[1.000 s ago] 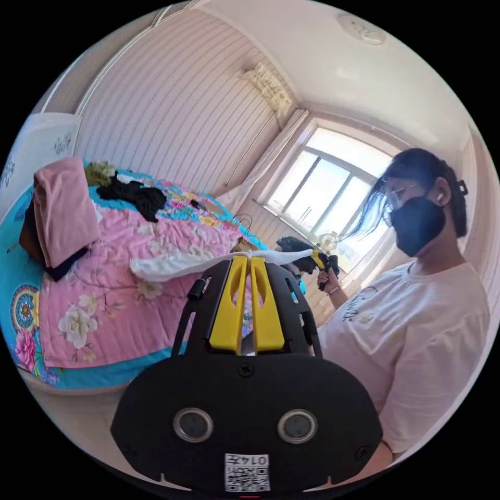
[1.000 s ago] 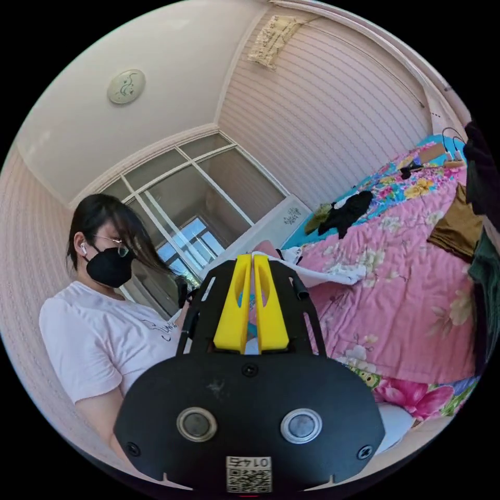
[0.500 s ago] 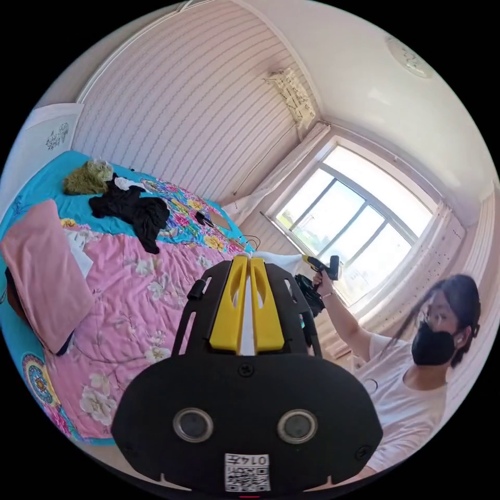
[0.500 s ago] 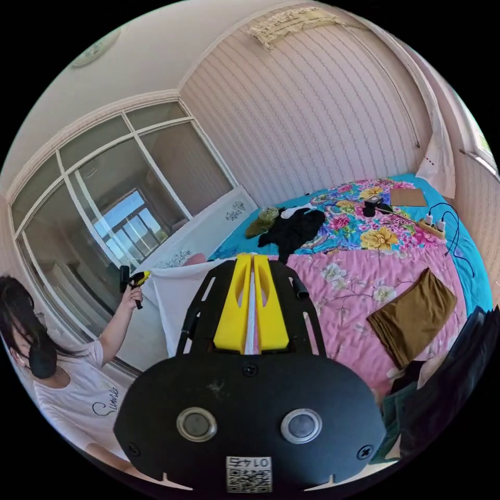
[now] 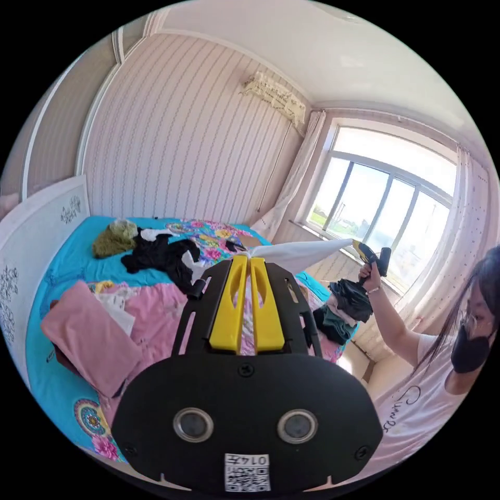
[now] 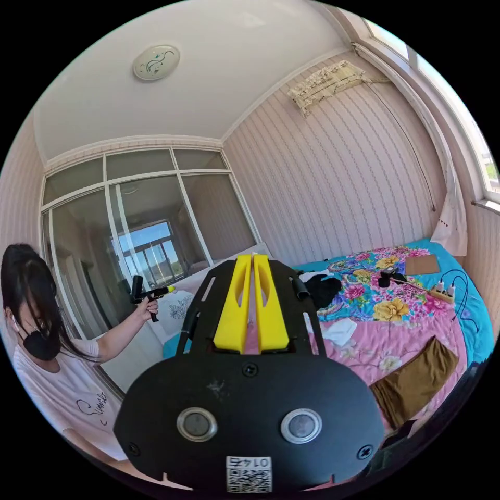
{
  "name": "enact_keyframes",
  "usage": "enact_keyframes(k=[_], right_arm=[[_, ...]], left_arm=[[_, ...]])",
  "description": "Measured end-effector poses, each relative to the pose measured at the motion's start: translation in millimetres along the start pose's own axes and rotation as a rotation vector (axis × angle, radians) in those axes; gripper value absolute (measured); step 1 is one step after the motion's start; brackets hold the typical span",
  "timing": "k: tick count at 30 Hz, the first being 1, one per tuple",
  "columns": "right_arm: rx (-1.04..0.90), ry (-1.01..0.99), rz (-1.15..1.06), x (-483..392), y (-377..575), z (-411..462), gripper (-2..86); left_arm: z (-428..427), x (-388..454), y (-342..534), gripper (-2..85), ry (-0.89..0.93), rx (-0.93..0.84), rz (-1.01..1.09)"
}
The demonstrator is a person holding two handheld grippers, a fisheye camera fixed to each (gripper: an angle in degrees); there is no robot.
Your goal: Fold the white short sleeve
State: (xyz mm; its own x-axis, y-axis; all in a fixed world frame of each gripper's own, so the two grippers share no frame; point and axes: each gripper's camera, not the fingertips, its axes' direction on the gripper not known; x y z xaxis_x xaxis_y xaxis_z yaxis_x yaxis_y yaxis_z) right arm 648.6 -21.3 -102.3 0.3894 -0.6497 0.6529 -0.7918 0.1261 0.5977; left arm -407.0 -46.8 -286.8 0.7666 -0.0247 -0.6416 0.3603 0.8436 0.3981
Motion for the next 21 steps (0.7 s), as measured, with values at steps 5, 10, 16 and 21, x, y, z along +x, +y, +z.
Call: enact_keyframes(k=[5, 10, 16, 21], right_arm=[[-0.28, -0.005, 0.241, 66.2, 183.4, 20.4, 0.1], [-0.507, 0.039, 0.541, 116.4, 364.5, 40.6, 0.1], [-0.687, 0.133, 0.643, 133.1, 458.8, 39.5, 0.0], [-0.798, 0.172, 0.646, 140.9, 497.3, 35.3, 0.0]], left_arm=[[64.5, -74.7, 169.0, -1.0, -0.025, -0.285, -0.201], [97.6, -147.6, 317.9, -1.0, 0.012, -0.396, -0.507], [119.0, -174.8, 394.0, -1.0, 0.016, -0.539, -0.61], [122.8, -177.8, 421.6, -1.0, 0.002, -0.614, -0.593]])
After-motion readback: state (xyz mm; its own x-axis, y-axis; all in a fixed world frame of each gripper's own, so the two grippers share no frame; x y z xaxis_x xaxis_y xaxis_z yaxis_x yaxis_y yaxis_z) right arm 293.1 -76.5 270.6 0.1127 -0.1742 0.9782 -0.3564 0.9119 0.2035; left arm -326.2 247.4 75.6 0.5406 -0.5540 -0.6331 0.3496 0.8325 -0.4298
